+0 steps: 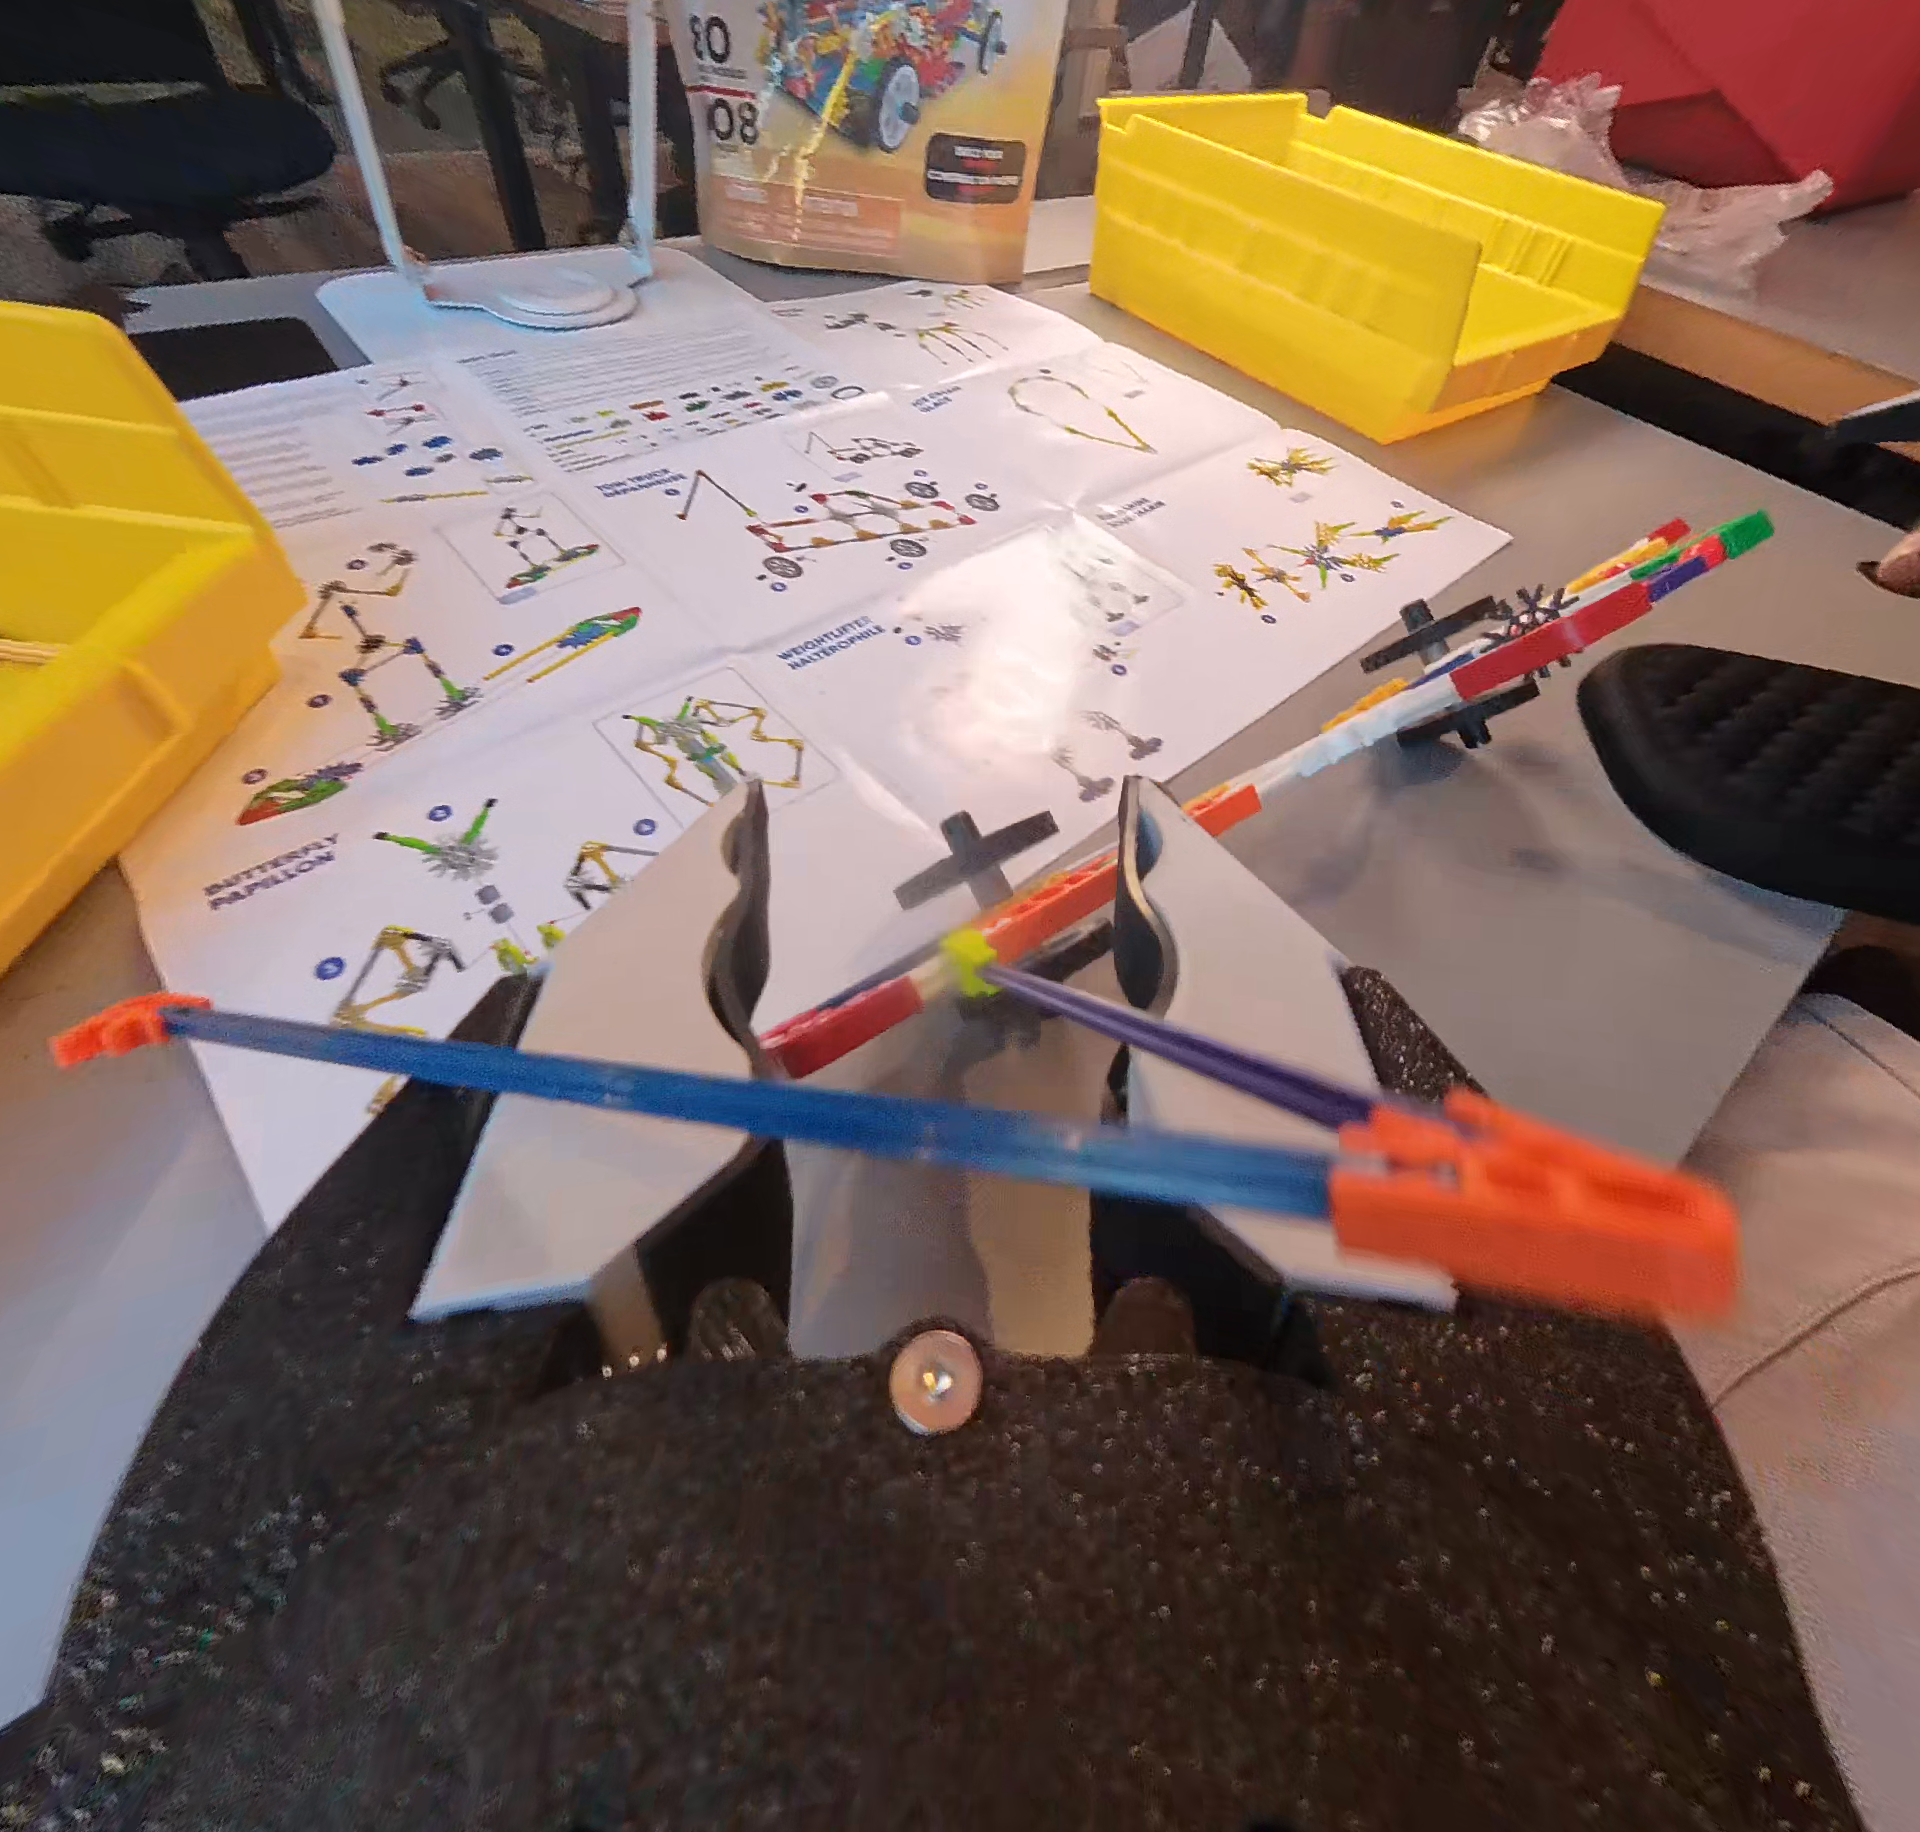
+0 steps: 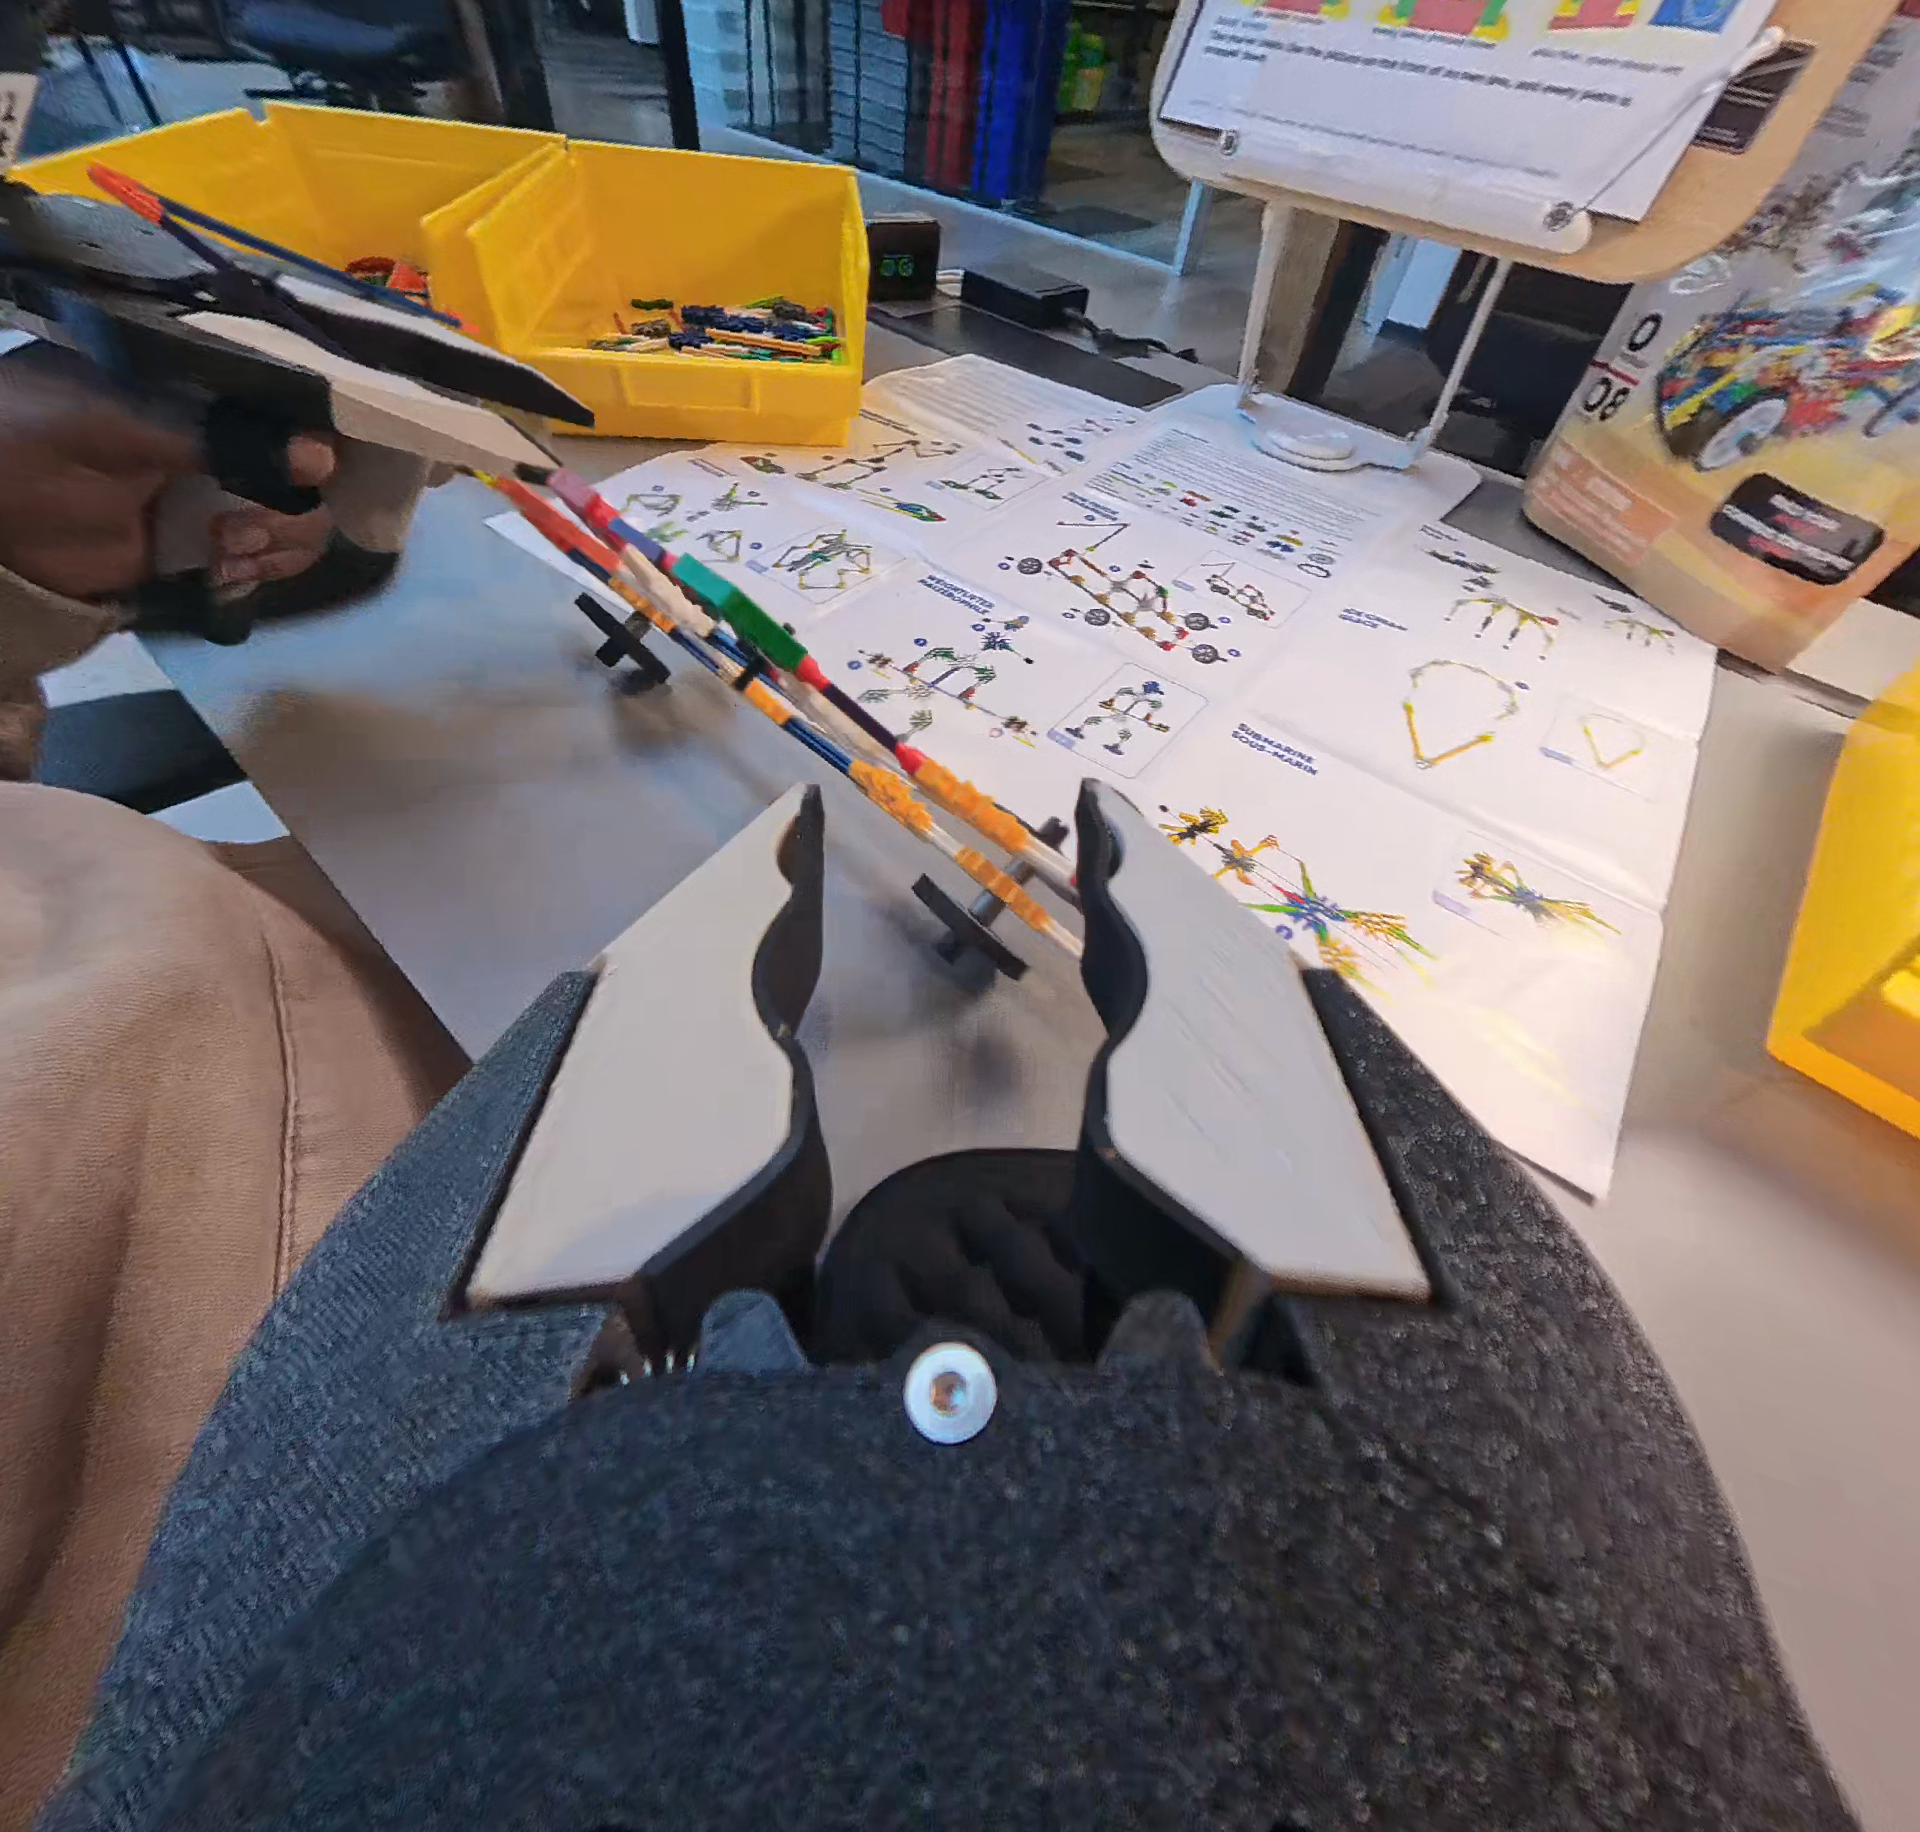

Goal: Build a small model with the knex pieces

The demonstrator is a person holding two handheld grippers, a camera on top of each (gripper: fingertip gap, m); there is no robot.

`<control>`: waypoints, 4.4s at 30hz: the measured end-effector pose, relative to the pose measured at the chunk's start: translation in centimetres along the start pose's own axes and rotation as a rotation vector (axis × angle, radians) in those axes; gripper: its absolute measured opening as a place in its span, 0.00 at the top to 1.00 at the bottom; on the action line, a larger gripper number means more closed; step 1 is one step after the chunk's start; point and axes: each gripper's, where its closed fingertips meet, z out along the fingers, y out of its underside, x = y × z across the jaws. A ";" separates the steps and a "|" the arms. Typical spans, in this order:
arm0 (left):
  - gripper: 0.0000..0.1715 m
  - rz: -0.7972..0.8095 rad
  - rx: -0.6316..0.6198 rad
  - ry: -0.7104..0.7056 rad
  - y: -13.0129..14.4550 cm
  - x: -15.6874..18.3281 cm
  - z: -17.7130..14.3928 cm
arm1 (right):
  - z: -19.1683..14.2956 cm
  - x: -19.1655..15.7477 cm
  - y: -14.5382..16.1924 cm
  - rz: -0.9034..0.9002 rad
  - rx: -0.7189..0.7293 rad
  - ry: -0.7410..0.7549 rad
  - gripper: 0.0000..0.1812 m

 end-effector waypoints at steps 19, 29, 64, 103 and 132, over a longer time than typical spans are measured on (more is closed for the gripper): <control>0.51 0.054 -0.250 -0.171 2.4 -7.8 0.6 | 1.9 2.1 2.7 -0.064 -0.123 0.111 0.76; 0.55 0.157 -0.368 -0.006 0.9 -6.1 3.6 | 6.4 3.4 1.7 0.012 -0.161 -0.036 0.78; 0.62 -0.108 0.089 0.103 -4.3 -3.1 -6.8 | 4.7 2.6 0.3 0.203 -0.076 -0.065 0.64; 0.54 0.145 -0.263 -0.145 1.3 -11.7 -1.6 | 0.4 4.1 3.6 0.103 -0.054 0.229 0.70; 0.96 0.308 -0.736 0.205 6.5 -12.4 4.1 | -4.3 2.8 2.6 0.092 0.017 0.210 0.73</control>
